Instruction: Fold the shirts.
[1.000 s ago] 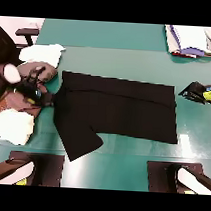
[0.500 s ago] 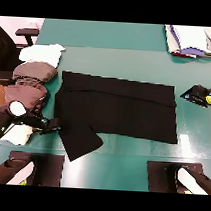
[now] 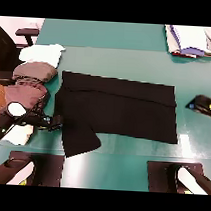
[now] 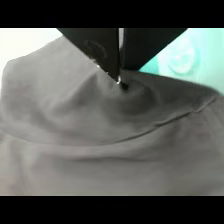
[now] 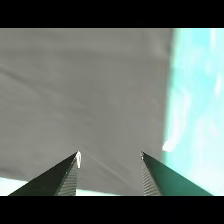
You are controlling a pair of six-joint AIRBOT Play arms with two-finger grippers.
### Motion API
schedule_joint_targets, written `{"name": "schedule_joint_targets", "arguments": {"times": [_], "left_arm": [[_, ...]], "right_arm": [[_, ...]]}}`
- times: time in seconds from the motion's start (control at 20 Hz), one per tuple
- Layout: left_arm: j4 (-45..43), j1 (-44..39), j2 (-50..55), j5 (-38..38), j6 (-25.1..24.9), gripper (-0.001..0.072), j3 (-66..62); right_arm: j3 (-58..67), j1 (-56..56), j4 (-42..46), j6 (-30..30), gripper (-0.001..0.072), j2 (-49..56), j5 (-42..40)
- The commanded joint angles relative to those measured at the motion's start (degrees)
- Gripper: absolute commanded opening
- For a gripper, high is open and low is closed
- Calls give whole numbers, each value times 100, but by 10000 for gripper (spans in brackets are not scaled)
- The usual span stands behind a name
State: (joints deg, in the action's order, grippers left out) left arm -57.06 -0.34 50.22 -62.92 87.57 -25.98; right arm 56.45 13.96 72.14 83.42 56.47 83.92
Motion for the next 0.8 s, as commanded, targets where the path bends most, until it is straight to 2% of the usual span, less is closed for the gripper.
{"name": "schedule_joint_targets", "arguments": {"times": [0.0,0.1,0.2,0.3,0.45,0.55,0.6,0.7,0.75], "left_arm": [[50,2,-4,-271,-243,26,-260],[50,2,-4,-251,-256,26,-258],[55,2,-4,-254,-254,26,-258],[52,2,-4,-221,-262,26,-258],[50,2,-4,-203,-264,26,-258],[52,2,-4,-186,-258,27,-258],[50,2,-4,-190,-258,26,-260],[-55,2,-175,-367,-249,24,-289],[-269,2,-396,-546,-179,23,-343]], "right_arm": [[-942,894,485,-61,541,-170,271],[-1687,1403,337,-59,545,-83,175],[-2264,1602,-20,-122,496,166,-42],[-2538,1545,-404,-208,441,442,-400],[-2570,1182,-511,-236,438,785,-688],[-2570,898,-507,-238,392,944,-704],[-2570,741,-485,-251,259,988,-730],[-2559,520,-442,-254,72,916,-721],[-2546,472,-439,-254,17,791,-686]]}}
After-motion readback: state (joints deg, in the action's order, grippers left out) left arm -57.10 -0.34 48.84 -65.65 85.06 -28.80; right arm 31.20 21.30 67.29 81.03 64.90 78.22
